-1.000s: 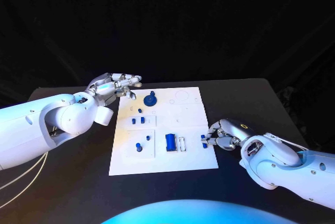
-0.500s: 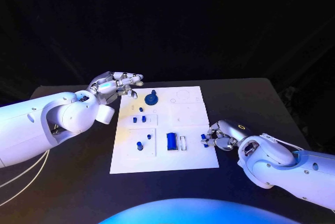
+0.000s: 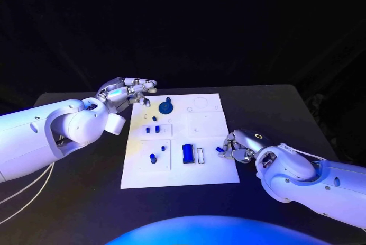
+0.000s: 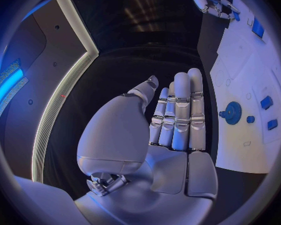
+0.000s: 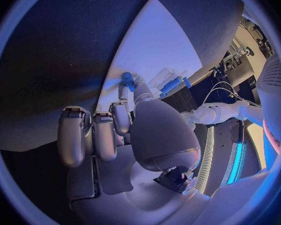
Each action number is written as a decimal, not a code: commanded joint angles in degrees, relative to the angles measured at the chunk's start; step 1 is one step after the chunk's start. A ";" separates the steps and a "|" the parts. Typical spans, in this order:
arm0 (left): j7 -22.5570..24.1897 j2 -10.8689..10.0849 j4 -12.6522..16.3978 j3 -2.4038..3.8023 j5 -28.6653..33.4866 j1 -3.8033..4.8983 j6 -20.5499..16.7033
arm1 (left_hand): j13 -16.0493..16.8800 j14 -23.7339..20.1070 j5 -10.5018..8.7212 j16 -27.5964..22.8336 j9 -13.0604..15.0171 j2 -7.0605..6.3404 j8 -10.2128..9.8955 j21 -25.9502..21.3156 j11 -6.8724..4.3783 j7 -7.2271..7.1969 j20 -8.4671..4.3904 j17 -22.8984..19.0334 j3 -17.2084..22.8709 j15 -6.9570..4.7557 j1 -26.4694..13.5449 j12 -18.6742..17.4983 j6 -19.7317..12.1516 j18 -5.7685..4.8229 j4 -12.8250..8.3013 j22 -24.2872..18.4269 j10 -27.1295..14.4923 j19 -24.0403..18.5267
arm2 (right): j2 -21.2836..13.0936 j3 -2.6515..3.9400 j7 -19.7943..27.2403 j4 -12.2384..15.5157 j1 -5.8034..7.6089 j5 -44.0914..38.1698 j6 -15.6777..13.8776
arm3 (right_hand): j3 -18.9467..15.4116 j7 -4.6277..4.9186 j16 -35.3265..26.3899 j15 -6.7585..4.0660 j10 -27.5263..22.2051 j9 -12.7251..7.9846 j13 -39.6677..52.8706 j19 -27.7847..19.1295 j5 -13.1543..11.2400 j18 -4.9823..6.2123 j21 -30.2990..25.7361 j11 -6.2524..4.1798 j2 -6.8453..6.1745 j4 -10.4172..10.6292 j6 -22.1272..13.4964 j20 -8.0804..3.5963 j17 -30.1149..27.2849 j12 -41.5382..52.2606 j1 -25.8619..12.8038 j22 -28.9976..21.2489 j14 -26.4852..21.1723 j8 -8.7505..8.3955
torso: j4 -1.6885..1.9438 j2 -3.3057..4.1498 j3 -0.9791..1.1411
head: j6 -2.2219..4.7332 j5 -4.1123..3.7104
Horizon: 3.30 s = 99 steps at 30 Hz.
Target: Assemble the parts on the task board
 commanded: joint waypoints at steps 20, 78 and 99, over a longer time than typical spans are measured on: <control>0.21 -0.09 0.37 0.02 -0.11 0.03 0.81 | 0.06 -0.27 -0.10 -0.11 -0.03 0.78 0.36 -0.32 0.08 0.09 0.38 -0.06 -0.46 -0.02 -0.02 0.20 -0.54 0.73 0.06 -0.07 -0.57 0.14 | 0.91 -0.67 -4.76 0.05 -0.75 -6.74 9.18 | 10.64 0.79 0.20 -0.14 1.19 -1.57 3.23 3.38 16.62 -0.97 -0.37 -2.33 0.23 -3.50 1.38 0.54 10.61 -1.63 4.02 9.09 5.12 -1.97 | 0.00 -0.06 -0.03 | -0.10 0.32; -0.07 0.08 0.92 0.03 -0.11 0.04 1.27 | 0.08 -0.30 -0.08 -0.11 -0.04 0.98 0.40 -0.41 0.09 0.10 0.39 -0.08 -0.47 -0.01 0.06 0.29 -0.62 0.74 0.07 -0.14 -0.70 0.17 | 8.05 -0.32 -3.72 1.54 1.68 17.68 -1.29 | 25.93 -1.36 0.96 -1.50 5.16 3.71 6.53 4.08 17.10 -1.32 1.04 -3.90 -6.05 1.34 2.22 -0.60 11.53 3.20 -14.79 10.47 5.40 2.55 | -0.01 0.00 -0.01 | -0.32 0.85; -0.40 -0.07 0.97 0.03 -0.13 0.05 1.45 | 0.09 -0.32 -0.08 -0.11 -0.04 1.00 0.41 -0.44 0.09 0.10 0.39 -0.08 -0.49 -0.01 0.10 0.32 -0.65 0.74 0.05 -0.16 -0.75 0.18 | 8.05 -0.31 -3.63 1.48 1.68 17.41 -0.92 | 20.73 -1.26 0.92 -1.44 5.35 3.59 7.01 4.08 13.46 -1.31 0.88 -3.79 -6.50 6.15 2.78 -0.62 11.48 3.56 -20.52 10.52 5.38 2.62 | -0.09 0.01 0.06 | -0.58 0.90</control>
